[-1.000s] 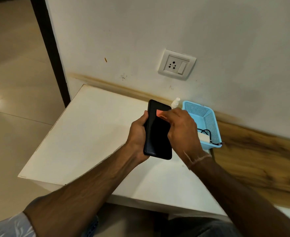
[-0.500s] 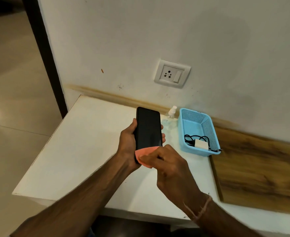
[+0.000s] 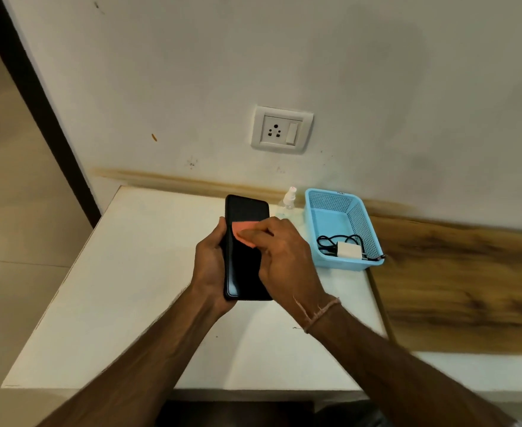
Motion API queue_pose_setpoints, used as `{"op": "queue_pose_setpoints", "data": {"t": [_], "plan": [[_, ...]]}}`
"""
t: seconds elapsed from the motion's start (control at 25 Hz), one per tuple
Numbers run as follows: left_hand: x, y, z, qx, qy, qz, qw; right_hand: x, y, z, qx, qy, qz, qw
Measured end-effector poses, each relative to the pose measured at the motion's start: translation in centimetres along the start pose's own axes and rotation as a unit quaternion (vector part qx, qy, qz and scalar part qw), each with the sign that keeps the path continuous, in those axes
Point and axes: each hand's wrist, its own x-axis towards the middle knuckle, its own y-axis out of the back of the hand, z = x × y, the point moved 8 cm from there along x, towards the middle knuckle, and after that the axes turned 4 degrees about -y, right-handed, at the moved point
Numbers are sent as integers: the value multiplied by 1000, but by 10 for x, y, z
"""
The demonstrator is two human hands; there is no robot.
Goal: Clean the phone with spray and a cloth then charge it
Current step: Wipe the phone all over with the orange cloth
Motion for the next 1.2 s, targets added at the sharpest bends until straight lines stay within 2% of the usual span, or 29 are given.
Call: {"op": "queue_pose_setpoints", "data": {"t": [0.16,0.28,0.52,0.64,0.72,0.84,0.92,1.04,1.2], "plan": [[4,-9,-7,-23,20,-38,999,-45,-2,-15,7,91,-34,995],[7,-12,-9,-35,15,-63,997,-44,7,-9,-14,152,-41,987],[8,-8,-12,17,12,-47,999,-2,13,16,-43,39,16,998],[8,-11,-8,-22,12,-75,997,-22,-4,-1,-17,90,-3,996],[10,-13,-7,-43,18,-85,995,-46,-16,-10,-4,118,-53,992],[12,-13,-8,-50,28,-89,994,-56,-16,-15,-43,185,-102,976],[13,-11,-6,-32,23,-88,995,-38,-8,-9,-69,216,-100,969],[15,-3,-3,17,-2,-57,998,1,5,4,-91,169,-63,979],[15,1,-3,22,-9,-38,999,18,5,7,-76,108,-48,990]]}}
